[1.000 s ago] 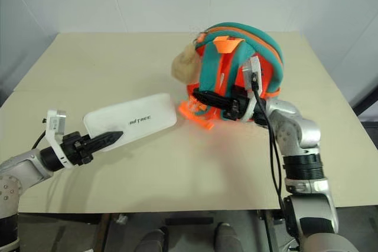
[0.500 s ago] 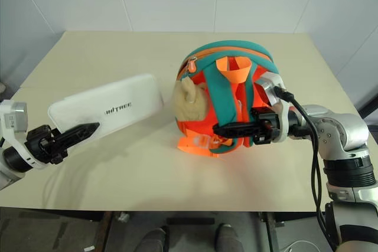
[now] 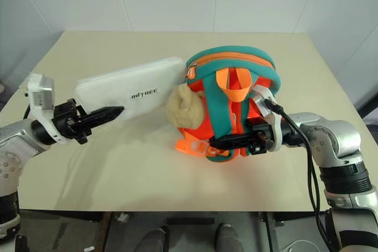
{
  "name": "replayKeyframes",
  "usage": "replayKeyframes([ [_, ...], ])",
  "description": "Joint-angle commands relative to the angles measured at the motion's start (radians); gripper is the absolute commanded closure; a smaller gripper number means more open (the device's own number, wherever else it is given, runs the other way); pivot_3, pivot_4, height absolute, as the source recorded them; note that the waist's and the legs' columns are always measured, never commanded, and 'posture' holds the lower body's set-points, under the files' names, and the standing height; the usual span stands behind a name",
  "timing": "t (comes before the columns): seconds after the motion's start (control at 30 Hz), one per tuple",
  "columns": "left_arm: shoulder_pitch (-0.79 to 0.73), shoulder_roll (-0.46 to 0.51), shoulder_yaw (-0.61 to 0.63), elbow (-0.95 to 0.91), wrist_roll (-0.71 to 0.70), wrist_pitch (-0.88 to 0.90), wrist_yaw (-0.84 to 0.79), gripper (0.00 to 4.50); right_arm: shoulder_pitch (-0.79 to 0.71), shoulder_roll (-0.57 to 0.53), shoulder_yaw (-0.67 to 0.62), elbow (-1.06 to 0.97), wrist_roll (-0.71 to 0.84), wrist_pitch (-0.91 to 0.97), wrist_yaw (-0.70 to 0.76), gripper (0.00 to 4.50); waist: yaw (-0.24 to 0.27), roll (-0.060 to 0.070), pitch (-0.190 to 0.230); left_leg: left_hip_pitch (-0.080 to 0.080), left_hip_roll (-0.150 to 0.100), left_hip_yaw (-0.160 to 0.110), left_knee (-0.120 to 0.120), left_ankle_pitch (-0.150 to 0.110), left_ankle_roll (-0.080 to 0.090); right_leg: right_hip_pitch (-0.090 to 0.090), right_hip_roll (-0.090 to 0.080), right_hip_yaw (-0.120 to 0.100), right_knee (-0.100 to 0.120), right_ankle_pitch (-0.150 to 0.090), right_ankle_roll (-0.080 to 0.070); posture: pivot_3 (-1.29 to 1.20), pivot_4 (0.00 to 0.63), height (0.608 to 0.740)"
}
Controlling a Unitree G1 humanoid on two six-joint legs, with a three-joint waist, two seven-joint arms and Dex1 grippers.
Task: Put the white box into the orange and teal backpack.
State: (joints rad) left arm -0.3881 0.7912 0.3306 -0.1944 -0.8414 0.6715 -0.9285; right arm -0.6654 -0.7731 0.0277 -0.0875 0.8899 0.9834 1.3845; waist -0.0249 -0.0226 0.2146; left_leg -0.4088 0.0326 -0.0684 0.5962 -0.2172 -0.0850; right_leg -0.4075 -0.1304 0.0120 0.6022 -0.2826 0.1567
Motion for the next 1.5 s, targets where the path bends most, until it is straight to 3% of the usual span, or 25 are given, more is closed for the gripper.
replayKeyframes([
  [0.03, -0.034, 0.041, -0.056, 0.016, 0.067, -0.069, -0.095, 3.12, 0.007, 0.001, -0.033, -0.054, 0.034, 0.007, -0.009, 4.33, 0.0, 0.0, 0.0, 0.0, 0.0, 0.0, 0.0, 0.0, 0.0, 0.0, 0.0, 0.0, 0.0, 0.0, 0.0, 0.0, 0.15, 0.74],
  [0.27, -0.137, 0.09, -0.171, 0.142, 0.232, -0.223, -0.225, 3.12, 0.011, 0.011, -0.039, -0.061, 0.041, 0.003, -0.035, 4.33, 0.003, 0.0, 0.0, 0.0, 0.0, 0.0, 0.0, 0.0, 0.0, 0.0, 0.0, 0.0, 0.0, 0.0, 0.0, 0.0, 0.15, 0.74],
  [0.4, -0.334, 0.067, -0.348, 0.292, 0.381, -0.335, -0.357, 3.12, -0.001, 0.021, -0.022, -0.05, 0.032, -0.003, -0.031, 4.33, 0.012, 0.0, 0.0, 0.0, 0.0, 0.0, 0.001, 0.0, 0.0, 0.0, 0.0, 0.0, 0.001, 0.0, 0.0, 0.0, 0.15, 0.74],
  [0.6, -0.583, -0.069, -0.487, 0.497, 0.52, -0.42, -0.407, 3.12, -0.027, 0.042, -0.004, -0.032, 0.017, -0.014, -0.022, 4.33, 0.023, 0.0, 0.0, -0.001, 0.0, 0.0, 0.003, 0.0, 0.0, 0.0, 0.0, 0.0, 0.003, 0.0, 0.001, 0.0, 0.15, 0.74],
  [0.7, -0.702, -0.17, -0.595, 0.628, 0.683, -0.426, -0.311, 3.12, -0.029, 0.057, 0.001, -0.031, 0.011, -0.021, -0.027, 4.33, 0.024, 0.0, 0.0, -0.003, 0.0, 0.0, 0.007, 0.0, 0.0, 0.0, 0.001, 0.0, 0.004, 0.0, 0.002, 0.0, 0.15, 0.74],
  [0.77, -0.748, -0.241, -0.621, 0.687, 0.714, -0.429, -0.291, 3.12, -0.024, 0.065, 0.003, -0.036, 0.006, -0.025, -0.029, 4.33, 0.024, -0.001, 0.0, -0.004, 0.0, 0.0, 0.01, -0.001, 0.001, 0.0, 0.001, 0.0, 0.005, 0.0, 0.004, 0.0, 0.15, 0.74],
  [0.97, -0.844, -0.388, -0.641, 0.788, 0.764, -0.423, -0.268, 3.12, -0.012, 0.089, 0.0, -0.047, -0.001, -0.042, -0.051, 4.33, 0.02, -0.001, 0.0, -0.006, -0.001, 0.0, 0.015, -0.001, 0.002, -0.001, 0.001, 0.001, 0.007, 0.001, 0.005, 0.0, 0.15, 0.74],
  [1.1, -0.848, -0.414, -0.597, 0.796, 0.747, -0.388, -0.263, 3.12, -0.001, 0.095, -0.007, -0.058, 0.002, -0.047, -0.067, 4.33, 0.021, -0.001, 0.0, -0.007, -0.001, 0.0, 0.017, -0.001, 0.002, -0.002, 0.0, 0.001, 0.009, 0.001, 0.005, 0.0, 0.15, 0.74],
  [1.23, -0.824, -0.399, -0.546, 0.763, 0.718, -0.334, -0.257, 1.79, 0.013, 0.092, -0.013, -0.063, 0.008, -0.049, -0.076, 4.33, 0.02, 0.0, 0.0, -0.007, -0.001, 0.0, 0.017, -0.001, 0.002, -0.002, 0.0, 0.001, 0.009, 0.001, 0.005, 0.0, 0.15, 0.74],
  [1.43, -0.741, -0.271, -0.454, 0.652, 0.63, -0.396, -0.404, 0.02, 0.002, 0.091, -0.007, -0.037, -0.009, -0.064, -0.073, 4.33, 0.009, 0.0, 0.0, -0.008, 0.0, -0.001, 0.016, -0.001, 0.001, -0.003, 0.0, 0.001, 0.009, 0.001, 0.005, 0.0, 0.15, 0.74],
  [1.5, -0.731, -0.229, -0.425, 0.645, 0.613, -0.425, -0.428, 0.02, -0.009, 0.094, -0.002, -0.021, -0.021, -0.074, -0.07, 4.33, 0.009, 0.0, 0.0, -0.008, 0.0, -0.001, 0.016, -0.001, 0.001, -0.003, 0.0, 0.001, 0.009, 0.001, 0.005, 0.0, 0.15, 0.74],
])
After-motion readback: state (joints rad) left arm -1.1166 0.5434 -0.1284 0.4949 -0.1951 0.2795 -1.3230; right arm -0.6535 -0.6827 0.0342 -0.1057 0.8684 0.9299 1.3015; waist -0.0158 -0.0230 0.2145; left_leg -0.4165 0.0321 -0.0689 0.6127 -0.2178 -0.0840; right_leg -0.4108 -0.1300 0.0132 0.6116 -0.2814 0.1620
